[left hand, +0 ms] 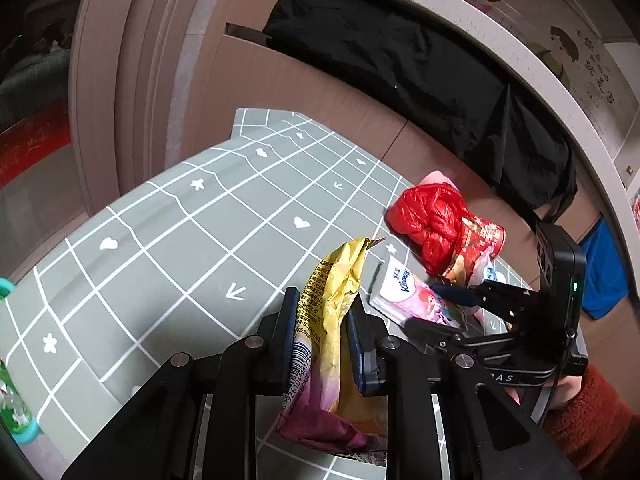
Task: Collect trash
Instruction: 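Grasp a yellow-pink wrapper with the left tool while the right tool grasps the pink Kleenex pack, then lift the wrapper and Kleenex pack and carry both over the bin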
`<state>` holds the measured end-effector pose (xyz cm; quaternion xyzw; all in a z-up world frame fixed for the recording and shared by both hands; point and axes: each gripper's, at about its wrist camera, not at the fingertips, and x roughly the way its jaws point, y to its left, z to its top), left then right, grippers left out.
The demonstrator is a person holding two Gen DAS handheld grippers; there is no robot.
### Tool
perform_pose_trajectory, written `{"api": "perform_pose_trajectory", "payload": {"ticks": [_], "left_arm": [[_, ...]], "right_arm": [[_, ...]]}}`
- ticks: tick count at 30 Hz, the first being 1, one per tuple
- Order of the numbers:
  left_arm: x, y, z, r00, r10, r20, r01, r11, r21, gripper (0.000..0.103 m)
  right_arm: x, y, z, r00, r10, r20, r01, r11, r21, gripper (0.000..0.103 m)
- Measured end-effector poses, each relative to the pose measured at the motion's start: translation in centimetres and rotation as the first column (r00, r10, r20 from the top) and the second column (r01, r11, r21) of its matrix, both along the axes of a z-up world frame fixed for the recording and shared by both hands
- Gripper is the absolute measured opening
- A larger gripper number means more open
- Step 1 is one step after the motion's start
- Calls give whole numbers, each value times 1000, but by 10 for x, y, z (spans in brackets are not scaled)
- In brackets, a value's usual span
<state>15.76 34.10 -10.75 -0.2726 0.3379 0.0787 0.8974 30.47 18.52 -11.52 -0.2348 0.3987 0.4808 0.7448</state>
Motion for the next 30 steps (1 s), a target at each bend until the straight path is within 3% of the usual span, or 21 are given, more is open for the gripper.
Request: {"api": "perform_pose_trajectory", "payload": {"ticks": [6, 11, 20, 30], "left_arm": [[4, -9, 2, 1000, -10, -2, 10, 1000, 1, 23], [4, -18, 11, 1000, -20, 7, 20, 1000, 15, 23], [13, -55, 46, 994, -87, 68, 81, 994, 76, 23], [38, -129, 84, 971, -205, 119, 187, 971, 150, 23]], "right_arm": [[-1, -1, 0, 1000, -9, -5, 9, 1000, -27, 58], [-9, -8, 7, 998, -64, 2, 64, 998, -1, 49], [-34, -64, 63, 988, -149, 38, 143, 981, 129, 48], [-48, -141, 111, 947, -291, 136, 255, 939, 231, 48]]}}
